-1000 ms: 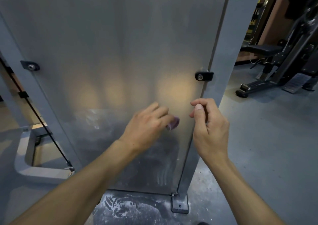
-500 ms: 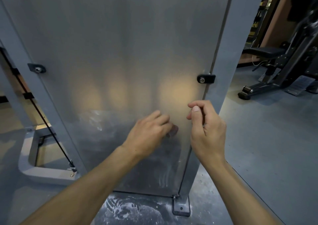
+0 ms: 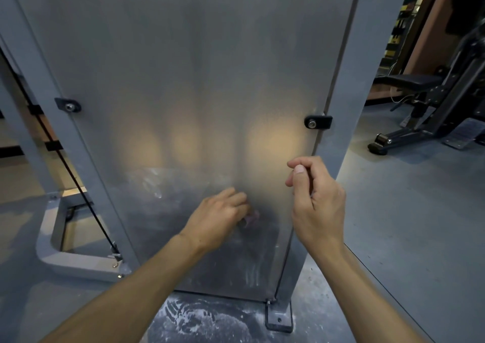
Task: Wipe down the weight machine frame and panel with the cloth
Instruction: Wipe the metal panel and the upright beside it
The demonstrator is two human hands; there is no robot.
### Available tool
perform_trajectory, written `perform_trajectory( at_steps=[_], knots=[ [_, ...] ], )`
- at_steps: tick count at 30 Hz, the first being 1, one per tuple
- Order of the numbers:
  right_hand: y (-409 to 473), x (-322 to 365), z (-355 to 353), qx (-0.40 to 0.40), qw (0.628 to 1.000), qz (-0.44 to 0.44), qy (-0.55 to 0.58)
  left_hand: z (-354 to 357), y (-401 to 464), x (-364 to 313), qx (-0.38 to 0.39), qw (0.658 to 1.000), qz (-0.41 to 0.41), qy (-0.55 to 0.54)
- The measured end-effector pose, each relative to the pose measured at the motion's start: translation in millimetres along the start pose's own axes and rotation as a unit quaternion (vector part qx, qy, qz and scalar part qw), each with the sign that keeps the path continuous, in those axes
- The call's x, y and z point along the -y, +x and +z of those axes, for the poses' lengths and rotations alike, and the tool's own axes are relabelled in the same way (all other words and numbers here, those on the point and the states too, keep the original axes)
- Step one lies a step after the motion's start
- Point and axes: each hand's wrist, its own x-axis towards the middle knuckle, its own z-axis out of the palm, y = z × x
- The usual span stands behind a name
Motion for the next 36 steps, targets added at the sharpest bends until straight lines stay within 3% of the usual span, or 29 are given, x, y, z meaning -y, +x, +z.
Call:
perform_trajectory(
  at_steps=[6,9,13,15,22,24,31,33,36],
  knots=[
    [1.1,0.3,0.2,0.0,1.0,-0.003,0.0,-67.5,41.9,13.6,-0.178,0.983,-0.048,0.023],
    [2.1,-0.4,0.5,0.002,1.0,-0.001,0.003,-46.7,27.0,9.5,-0.155,0.987,-0.048,0.007],
    [0.4,-0.7,3.4,0.007,1.0,0.006,0.006,-1.5,-18.9,-1.0,0.001,1.0,0.0,0.014],
    [-0.8,-0.7,5.4,0.013,1.0,0.006,0.01,0.6,-24.2,1.8,0.024,0.999,-0.012,0.027],
    [1.4,1.2,14.1,0.007,1.0,0.003,0.015,-76.1,34.9,20.2,-0.156,0.986,-0.046,0.045],
    [-0.1,3.6,16.9,0.013,1.0,-0.004,0.016,-65.8,27.3,19.9,-0.146,0.987,-0.061,0.037],
    [-3.2,7.9,22.0,0.018,1.0,-0.006,0.023,-15.9,-24.1,16.5,0.005,0.998,-0.059,0.018],
    [-4.2,10.6,22.4,0.016,1.0,-0.009,0.018,-30.3,-12.8,21.0,-0.02,0.997,-0.064,0.026],
    [-3.9,12.6,23.3,0.017,1.0,-0.012,0.014,-66.4,12.4,31.9,-0.119,0.988,-0.083,0.042]
  ],
)
